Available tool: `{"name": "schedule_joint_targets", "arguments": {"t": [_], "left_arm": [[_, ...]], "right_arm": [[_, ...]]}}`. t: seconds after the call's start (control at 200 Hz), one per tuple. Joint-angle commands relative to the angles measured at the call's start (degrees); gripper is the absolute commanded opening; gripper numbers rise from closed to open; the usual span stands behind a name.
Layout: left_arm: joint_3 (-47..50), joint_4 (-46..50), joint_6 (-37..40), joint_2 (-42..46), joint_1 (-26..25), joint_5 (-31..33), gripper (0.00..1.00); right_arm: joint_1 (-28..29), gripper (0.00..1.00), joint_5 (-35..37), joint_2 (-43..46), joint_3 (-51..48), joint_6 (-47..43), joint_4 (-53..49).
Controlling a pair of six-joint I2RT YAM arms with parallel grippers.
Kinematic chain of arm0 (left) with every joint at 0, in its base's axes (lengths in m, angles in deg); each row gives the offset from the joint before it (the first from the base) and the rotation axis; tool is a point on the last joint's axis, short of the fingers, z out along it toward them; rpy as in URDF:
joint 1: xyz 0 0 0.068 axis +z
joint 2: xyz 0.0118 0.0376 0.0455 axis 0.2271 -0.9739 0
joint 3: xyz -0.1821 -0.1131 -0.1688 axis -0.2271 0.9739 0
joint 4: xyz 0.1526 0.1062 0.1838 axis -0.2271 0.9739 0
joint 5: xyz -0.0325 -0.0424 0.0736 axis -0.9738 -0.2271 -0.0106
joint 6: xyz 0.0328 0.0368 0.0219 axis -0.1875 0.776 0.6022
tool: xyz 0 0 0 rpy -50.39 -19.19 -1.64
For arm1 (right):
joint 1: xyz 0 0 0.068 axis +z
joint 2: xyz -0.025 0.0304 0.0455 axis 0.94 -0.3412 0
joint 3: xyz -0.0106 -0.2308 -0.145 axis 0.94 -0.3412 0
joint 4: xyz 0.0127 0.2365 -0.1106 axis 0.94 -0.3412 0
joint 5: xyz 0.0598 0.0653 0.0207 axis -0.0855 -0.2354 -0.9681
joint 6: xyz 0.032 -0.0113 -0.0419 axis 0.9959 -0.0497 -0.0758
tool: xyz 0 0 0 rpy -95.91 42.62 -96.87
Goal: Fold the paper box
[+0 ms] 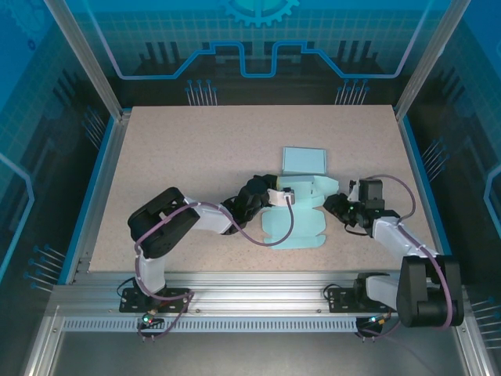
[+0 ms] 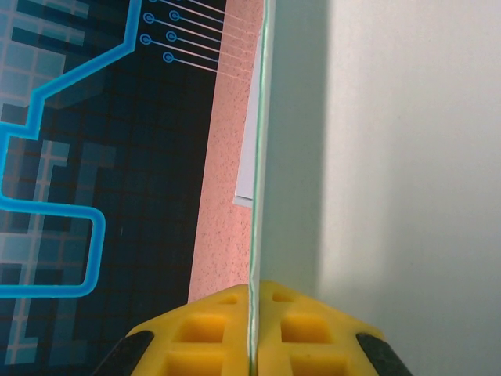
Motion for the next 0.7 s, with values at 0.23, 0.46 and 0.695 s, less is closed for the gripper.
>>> {"name": "schedule_joint_targets", "arguments": {"t": [0.23,0.46,0.695], "left_arm": [[-0.24,-1.02,1.06,-1.37,-0.11,1.44,0.08],[-0.42,-1.24,1.3,-2.21,-0.13,1.62,0.08],[-0.76,-2.95,1.68,-3.7,-0.28,2.37,0.08]], "right_arm": [[0.39,0.35,-1.32,-5.79,-1.15,1.85,7.71],[3.56,0.36,-0.06,-10.92,1.04,2.26,10.45],[7.9,0.22,1.04,-9.69,3.42,3.3,11.93]]}}
